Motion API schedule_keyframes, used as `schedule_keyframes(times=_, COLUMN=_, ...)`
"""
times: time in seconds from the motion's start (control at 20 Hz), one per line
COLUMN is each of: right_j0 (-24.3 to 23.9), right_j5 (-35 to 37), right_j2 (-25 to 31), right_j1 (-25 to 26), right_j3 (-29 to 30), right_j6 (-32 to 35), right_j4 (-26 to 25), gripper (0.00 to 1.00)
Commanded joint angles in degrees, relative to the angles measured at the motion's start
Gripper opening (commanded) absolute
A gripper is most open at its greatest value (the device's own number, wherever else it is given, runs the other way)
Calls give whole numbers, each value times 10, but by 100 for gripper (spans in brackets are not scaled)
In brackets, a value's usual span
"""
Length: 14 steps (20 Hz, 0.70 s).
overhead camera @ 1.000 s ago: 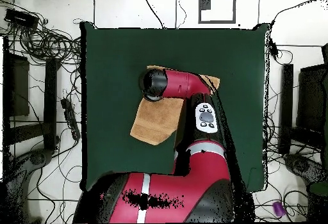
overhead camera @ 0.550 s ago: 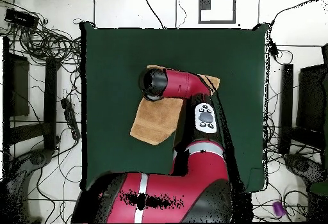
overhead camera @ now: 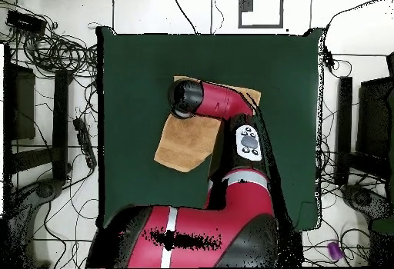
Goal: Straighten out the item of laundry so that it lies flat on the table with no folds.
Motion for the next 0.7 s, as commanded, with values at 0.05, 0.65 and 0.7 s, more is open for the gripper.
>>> schedule_keyframes(times=0.05, right_j0=48, right_j5=-101, right_j2=92, right_j1=70, right_j3=60, right_j6=205, right_j4=90, gripper=0)
schedule_keyframes(times=0.65, right_j0=48, right_j5=-113, right_j2=104, right_j1=59, right_j3=87, right_j6=163, right_j4=152, gripper=0)
schedule_keyframes(times=0.7, right_j0=46, right_j5=-114, right_j2=108, right_j1=58, right_j3=91, right_j6=158, right_j4=156, gripper=0)
